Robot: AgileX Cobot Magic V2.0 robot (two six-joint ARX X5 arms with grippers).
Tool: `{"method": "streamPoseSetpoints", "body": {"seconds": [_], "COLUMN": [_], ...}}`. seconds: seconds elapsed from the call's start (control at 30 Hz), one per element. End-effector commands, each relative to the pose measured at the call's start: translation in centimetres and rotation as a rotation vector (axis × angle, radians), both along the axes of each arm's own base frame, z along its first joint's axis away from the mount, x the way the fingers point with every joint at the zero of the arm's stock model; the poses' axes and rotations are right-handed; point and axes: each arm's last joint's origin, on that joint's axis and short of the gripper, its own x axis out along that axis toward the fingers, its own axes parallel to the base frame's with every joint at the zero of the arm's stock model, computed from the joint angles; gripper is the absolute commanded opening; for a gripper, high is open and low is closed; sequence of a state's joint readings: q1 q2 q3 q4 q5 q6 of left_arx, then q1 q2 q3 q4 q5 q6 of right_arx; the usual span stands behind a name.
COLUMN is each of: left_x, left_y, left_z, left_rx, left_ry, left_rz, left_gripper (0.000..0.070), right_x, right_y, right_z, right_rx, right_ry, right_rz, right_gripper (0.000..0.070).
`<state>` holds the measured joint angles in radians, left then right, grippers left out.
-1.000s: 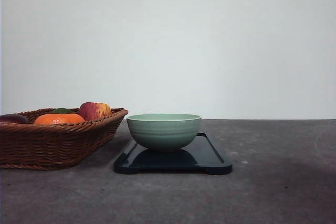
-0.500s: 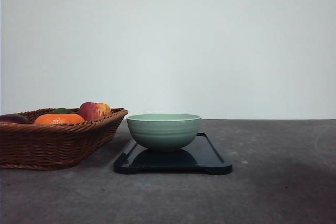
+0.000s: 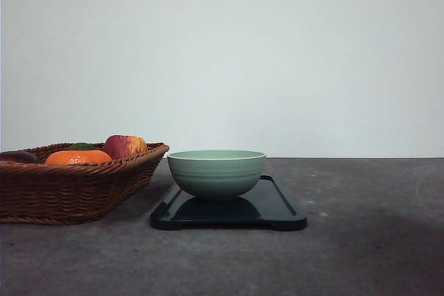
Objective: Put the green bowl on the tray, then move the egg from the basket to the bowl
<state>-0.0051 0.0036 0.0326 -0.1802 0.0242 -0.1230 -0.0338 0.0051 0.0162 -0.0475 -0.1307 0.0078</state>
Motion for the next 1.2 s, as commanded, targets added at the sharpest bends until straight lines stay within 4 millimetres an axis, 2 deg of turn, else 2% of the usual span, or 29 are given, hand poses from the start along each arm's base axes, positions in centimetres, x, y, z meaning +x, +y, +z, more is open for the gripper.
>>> {"method": "streamPoseSetpoints", "body": {"seconds": [0.0,1.17], "left_x": [0.08,0.08], "left_y": [0.01,0.01], "left_z": [-0.70,-0.70], "left_rx": [-0.001,-0.001], "left_ry": [0.026,0.026], "left_rz": [0.002,0.002], "left_gripper": [0.0000,0.0000], "right_x": [0.02,0.02], "right_y": [0.00,0.00], "right_z": [-0.05,-0.05], "right_rx": [0.012,0.012], "right_ry": [-0.006,-0.006], "right_rz": [-0.001,-0.001], "right_gripper": [0.0015,0.0015]}}
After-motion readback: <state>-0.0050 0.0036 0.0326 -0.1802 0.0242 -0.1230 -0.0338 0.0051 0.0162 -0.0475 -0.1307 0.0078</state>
